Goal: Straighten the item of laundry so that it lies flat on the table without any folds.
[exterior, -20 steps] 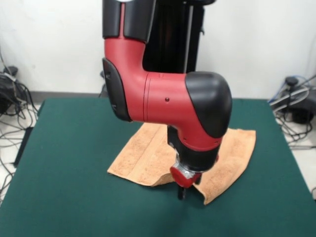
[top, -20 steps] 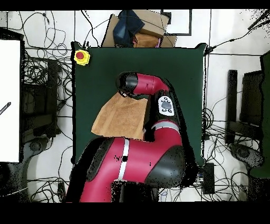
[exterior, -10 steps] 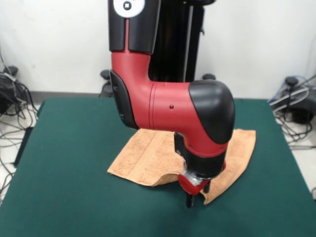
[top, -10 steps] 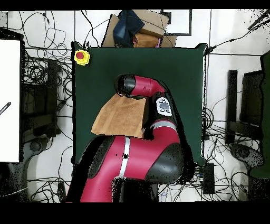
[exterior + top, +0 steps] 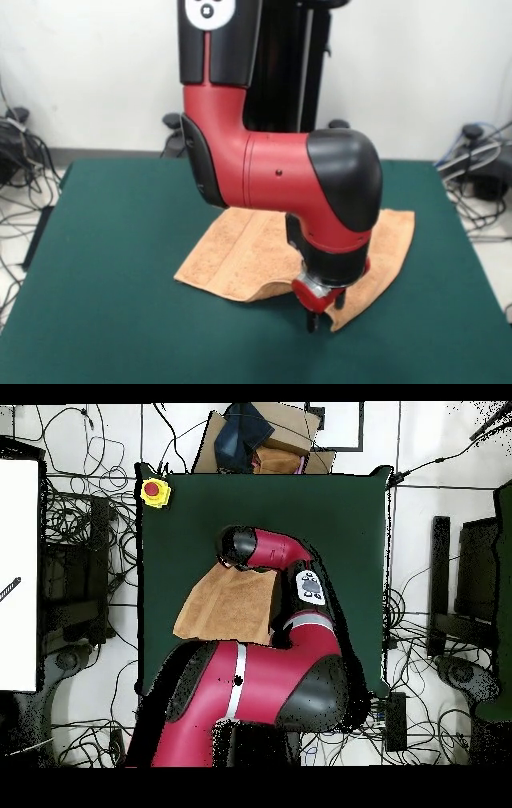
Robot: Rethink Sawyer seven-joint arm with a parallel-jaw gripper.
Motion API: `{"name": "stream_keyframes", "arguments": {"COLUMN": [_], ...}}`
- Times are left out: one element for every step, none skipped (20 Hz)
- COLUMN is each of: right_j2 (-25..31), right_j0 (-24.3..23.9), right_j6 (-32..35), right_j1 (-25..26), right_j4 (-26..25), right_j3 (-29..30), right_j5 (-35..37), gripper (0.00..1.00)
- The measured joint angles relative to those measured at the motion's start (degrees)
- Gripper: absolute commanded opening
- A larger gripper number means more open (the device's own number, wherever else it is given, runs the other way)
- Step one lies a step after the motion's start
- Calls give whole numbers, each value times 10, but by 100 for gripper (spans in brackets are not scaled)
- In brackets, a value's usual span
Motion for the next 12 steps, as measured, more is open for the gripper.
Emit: {"name": "stream_keyframes", "arguments": {"right_j2": [0, 0, 0, 0, 0, 0, 0, 0, 0, 0, 0, -1], "right_j0": [0, 0, 1, 2, 2, 3, 4, 5, 6, 7, 7, 8], "right_j6": [0, 0, 0, 0, 0, 0, 0, 0, 0, 0, 0, 0], "right_j1": [0, 0, 0, 0, 1, 1, 1, 2, 2, 3, 3, 4], "right_j4": [1, 1, 2, 4, 6, 7, 8, 11, 13, 15, 16, 18], "right_j3": [0, 0, 0, 0, 0, 0, 0, 0, 0, 0, 0, 0], "right_j5": [0, 0, 0, 0, 0, 0, 0, 0, 0, 0, 0, 0], "gripper": [100, 100, 100, 100, 100, 100, 100, 100, 100, 100, 100, 100]}}
